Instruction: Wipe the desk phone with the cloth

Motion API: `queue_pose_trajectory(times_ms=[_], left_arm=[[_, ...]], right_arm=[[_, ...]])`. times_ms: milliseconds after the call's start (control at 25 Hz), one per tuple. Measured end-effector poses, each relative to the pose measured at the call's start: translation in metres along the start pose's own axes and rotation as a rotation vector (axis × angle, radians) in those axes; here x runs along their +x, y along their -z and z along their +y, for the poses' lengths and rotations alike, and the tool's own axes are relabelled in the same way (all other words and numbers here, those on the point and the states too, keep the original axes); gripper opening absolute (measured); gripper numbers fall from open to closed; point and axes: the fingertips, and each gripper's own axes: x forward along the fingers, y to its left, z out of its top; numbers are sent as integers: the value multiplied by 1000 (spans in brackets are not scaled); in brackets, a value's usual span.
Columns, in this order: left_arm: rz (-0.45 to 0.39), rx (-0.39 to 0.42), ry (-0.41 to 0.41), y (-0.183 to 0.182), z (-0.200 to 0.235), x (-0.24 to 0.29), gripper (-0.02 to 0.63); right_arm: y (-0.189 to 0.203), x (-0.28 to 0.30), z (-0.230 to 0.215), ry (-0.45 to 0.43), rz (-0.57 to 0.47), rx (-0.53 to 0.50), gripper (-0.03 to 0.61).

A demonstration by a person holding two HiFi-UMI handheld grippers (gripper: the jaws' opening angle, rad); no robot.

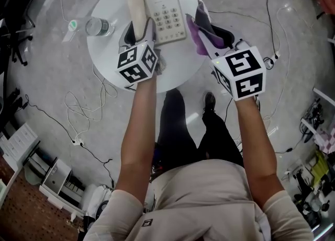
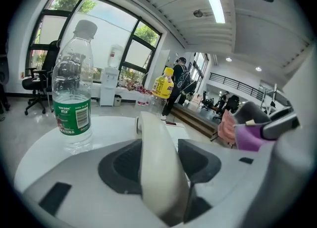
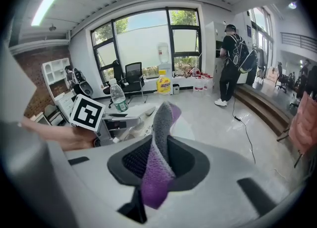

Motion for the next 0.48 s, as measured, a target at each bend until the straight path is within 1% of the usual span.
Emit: queue_pose_trajectory(times_ms=[240, 480], left_arm=[[-2, -25, -36, 10, 2, 5, 218], [10, -31, -45, 21, 4, 11, 218]], right_arm=[[19, 9, 21, -39, 40, 7, 74], [53, 27, 38, -74, 96, 4, 75]])
